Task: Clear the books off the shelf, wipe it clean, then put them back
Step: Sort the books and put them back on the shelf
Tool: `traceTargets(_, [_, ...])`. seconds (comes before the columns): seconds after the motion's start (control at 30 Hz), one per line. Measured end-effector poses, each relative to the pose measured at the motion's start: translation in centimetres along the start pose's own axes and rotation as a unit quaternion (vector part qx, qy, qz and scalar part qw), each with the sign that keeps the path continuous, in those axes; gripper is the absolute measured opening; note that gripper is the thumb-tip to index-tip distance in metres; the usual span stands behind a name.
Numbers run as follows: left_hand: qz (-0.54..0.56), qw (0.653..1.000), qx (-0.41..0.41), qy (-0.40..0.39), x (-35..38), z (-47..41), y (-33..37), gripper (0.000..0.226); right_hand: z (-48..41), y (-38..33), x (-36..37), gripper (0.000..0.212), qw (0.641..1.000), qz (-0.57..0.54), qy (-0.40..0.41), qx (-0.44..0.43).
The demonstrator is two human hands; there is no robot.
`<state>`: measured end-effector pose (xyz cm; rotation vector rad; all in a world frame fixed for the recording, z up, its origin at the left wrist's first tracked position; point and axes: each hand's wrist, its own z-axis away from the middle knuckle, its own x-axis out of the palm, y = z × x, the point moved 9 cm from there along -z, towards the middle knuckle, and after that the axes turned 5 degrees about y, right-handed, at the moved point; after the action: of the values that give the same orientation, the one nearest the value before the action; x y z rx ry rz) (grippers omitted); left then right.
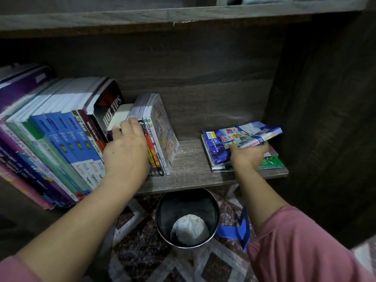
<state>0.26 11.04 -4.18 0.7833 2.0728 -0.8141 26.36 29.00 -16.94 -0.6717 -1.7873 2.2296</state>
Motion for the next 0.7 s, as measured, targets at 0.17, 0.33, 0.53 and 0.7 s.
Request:
traceTargets(0.17, [-0.021, 0.999, -0.003, -0.028, -0.4, -0.3, -0.4, 0.066, 3.5, -2.7, 1.7, 0.029, 0.988, 0.042, -0.035, -0.147])
traceTargets(0.33, [0.024, 0.999, 0.008, -0.033, -1.7, -1.0, -1.2, 0.046, 12.1, -3.8, 3.4, 0.014, 0.923, 0.024, -0.080, -0.377])
traceTargets(0.53, [0.044, 0.998, 0.038, 0.023, -1.4, -1.0, -2.2, 0.065, 17.7, -1.9, 6.9, 0.023, 0.860, 0.082, -0.140, -0.484])
traceTargets(0.7, [0.096, 0.993, 0.051, 0.050, -1.2, -0.9, -2.9, 0.073, 16.6, -2.9, 9.9, 0.029, 0.882, 0.037, -0.165, -0.440])
